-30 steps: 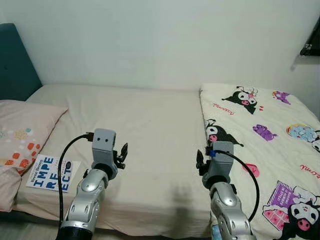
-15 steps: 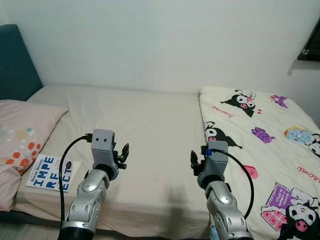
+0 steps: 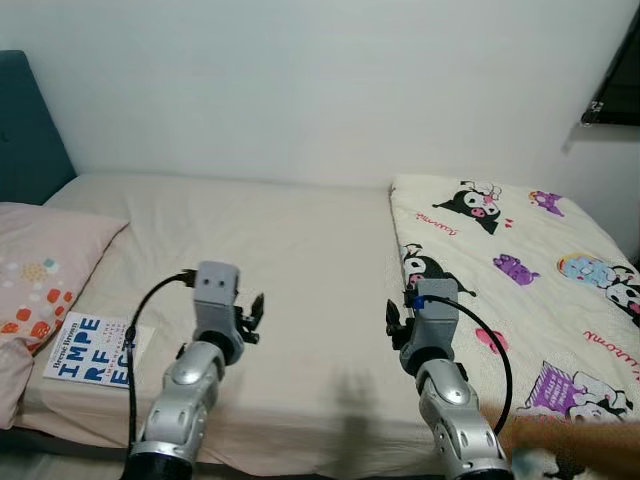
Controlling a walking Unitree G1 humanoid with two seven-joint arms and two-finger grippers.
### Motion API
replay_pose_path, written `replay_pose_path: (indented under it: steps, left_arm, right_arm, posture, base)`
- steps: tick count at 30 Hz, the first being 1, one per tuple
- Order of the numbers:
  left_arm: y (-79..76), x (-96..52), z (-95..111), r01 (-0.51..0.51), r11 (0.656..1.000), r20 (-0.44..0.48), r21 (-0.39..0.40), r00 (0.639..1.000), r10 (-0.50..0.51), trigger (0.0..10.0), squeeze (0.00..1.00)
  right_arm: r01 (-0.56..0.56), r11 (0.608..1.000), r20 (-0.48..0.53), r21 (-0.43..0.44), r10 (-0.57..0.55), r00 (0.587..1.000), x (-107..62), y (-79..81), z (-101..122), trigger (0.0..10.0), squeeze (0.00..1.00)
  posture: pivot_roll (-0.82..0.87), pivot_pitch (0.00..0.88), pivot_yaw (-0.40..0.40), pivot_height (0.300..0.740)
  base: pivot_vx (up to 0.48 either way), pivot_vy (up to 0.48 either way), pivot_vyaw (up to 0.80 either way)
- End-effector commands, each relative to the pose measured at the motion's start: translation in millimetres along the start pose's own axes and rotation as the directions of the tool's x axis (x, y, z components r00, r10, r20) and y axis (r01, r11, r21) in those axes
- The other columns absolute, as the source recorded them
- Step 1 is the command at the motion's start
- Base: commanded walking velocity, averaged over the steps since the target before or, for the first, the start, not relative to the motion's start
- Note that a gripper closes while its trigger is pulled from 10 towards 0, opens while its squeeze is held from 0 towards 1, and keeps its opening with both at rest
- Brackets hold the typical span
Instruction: Clean up the room
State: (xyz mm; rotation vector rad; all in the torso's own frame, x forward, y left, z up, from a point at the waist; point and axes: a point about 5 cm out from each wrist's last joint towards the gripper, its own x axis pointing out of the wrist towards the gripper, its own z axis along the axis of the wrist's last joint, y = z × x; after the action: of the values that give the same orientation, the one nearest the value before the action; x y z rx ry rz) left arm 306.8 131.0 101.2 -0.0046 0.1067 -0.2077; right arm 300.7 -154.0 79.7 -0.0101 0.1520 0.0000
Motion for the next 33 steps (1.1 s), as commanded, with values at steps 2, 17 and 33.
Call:
replay_pose_path:
  steps: [2,17,33]
  left_arm:
    - [2.0,0.0,-5.7,0.002,1.0,-0.022,0.03,1.0,-0.001,10.0,0.0]
    - [0.7,8.4,-6.3,0.026,0.998,-0.06,0.05,0.998,-0.023,10.0,0.0]
    - [17.4,17.7,-28.4,-0.154,0.987,-0.123,0.042,0.98,0.158,10.0,0.0]
  right_arm:
    - [0.012,1.0,-0.013,-0.005,-0.012,1.0,-0.7,-2.1,-1.5,10.0,0.0]
    - [0.004,1.0,-0.03,-0.02,-0.005,1.0,1.5,-4.0,0.0,10.0,0.0]
    - [0.079,0.993,-0.059,-0.083,-0.084,0.995,30.2,-28.8,2.5,10.0,0.0]
  posture:
    - [-0.01,0.0,-0.047,0.74]
    - [-0.02,0.0,-0.03,0.74]
    - [-0.01,0.0,-0.063,0.74]
  base:
    - [0.0,0.0,0.0]
    - [0.0,0.0,0.0]
    - [0.0,0.0,0.0]
